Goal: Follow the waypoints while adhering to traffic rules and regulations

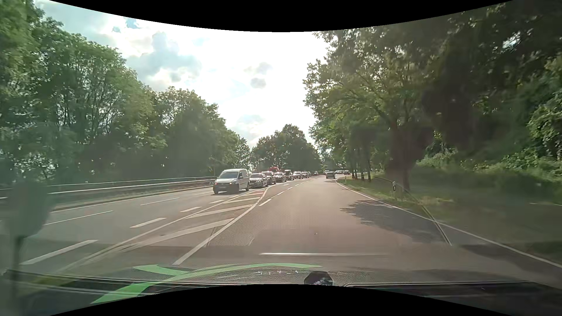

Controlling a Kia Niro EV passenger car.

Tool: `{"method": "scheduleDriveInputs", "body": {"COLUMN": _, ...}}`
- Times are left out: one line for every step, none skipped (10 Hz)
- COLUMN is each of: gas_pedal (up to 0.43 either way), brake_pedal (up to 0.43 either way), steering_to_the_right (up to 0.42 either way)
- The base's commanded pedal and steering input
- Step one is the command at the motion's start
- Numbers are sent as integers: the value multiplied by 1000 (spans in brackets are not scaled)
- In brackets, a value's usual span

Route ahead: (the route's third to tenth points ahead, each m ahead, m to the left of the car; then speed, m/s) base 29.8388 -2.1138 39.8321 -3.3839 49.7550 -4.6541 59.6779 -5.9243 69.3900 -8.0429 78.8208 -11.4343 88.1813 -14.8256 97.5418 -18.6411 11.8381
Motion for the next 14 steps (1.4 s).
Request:
{"method": "scheduleDriveInputs", "body": {"gas_pedal": 157, "brake_pedal": 0, "steering_to_the_right": 14}}
{"method": "scheduleDriveInputs", "body": {"gas_pedal": 157, "brake_pedal": 0, "steering_to_the_right": 14}}
{"method": "scheduleDriveInputs", "body": {"gas_pedal": 157, "brake_pedal": 0, "steering_to_the_right": 14}}
{"method": "scheduleDriveInputs", "body": {"gas_pedal": 157, "brake_pedal": 0, "steering_to_the_right": 14}}
{"method": "scheduleDriveInputs", "body": {"gas_pedal": 157, "brake_pedal": 0, "steering_to_the_right": 14}}
{"method": "scheduleDriveInputs", "body": {"gas_pedal": 157, "brake_pedal": 0, "steering_to_the_right": 14}}
{"method": "scheduleDriveInputs", "body": {"gas_pedal": 157, "brake_pedal": 0, "steering_to_the_right": 14}}
{"method": "scheduleDriveInputs", "body": {"gas_pedal": 157, "brake_pedal": 0, "steering_to_the_right": 14}}
{"method": "scheduleDriveInputs", "body": {"gas_pedal": 157, "brake_pedal": 0, "steering_to_the_right": 14}}
{"method": "scheduleDriveInputs", "body": {"gas_pedal": 157, "brake_pedal": 0, "steering_to_the_right": 14}}
{"method": "scheduleDriveInputs", "body": {"gas_pedal": 157, "brake_pedal": 0, "steering_to_the_right": 14}}
{"method": "scheduleDriveInputs", "body": {"gas_pedal": 157, "brake_pedal": 0, "steering_to_the_right": 14}}
{"method": "scheduleDriveInputs", "body": {"gas_pedal": 157, "brake_pedal": 0, "steering_to_the_right": 14}}
{"method": "scheduleDriveInputs", "body": {"gas_pedal": 157, "brake_pedal": 0, "steering_to_the_right": 14}}
